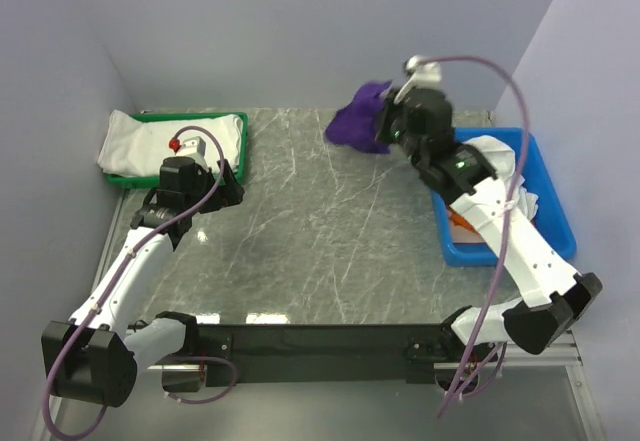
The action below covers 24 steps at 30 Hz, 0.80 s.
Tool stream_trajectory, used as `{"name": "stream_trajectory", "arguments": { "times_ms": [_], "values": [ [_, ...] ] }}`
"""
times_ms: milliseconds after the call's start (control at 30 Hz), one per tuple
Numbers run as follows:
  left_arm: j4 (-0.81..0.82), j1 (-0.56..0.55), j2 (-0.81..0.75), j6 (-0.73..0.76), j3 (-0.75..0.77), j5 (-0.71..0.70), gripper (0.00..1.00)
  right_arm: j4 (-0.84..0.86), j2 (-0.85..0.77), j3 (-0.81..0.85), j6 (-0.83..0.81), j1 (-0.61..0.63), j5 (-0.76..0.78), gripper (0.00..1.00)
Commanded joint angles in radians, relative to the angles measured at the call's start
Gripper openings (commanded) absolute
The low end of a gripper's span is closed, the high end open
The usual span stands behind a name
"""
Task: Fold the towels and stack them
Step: Move the towel to the center of the board, then flatten out the crumpled towel
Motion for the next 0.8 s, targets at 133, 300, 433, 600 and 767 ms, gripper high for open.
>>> {"name": "stream_trajectory", "arguments": {
  "times_ms": [133,300,433,600,767],
  "values": [
    [0.047,0.003,-0.007,0.023,0.0,0.016,1.0,0.061,-0.107,-0.426,0.007,0.215,-0.314,0.4],
    [0.092,0.003,-0.015,0.01,-0.013,0.141,0.99,-0.027,-0.17,-0.618,0.013,0.372,-0.351,0.77],
    [0.143,-0.011,0.022,-0.027,-0.023,0.232,0.99,-0.017,-0.241,-0.698,0.049,0.346,-0.178,0.83],
    [0.144,-0.096,0.105,-0.104,0.007,0.257,0.96,0.06,-0.175,-0.719,0.089,0.117,-0.235,0.74],
    [0.155,-0.276,0.246,-0.141,0.094,0.149,0.92,0.168,-0.025,-0.707,0.147,0.014,-0.241,0.67]
  ]
}}
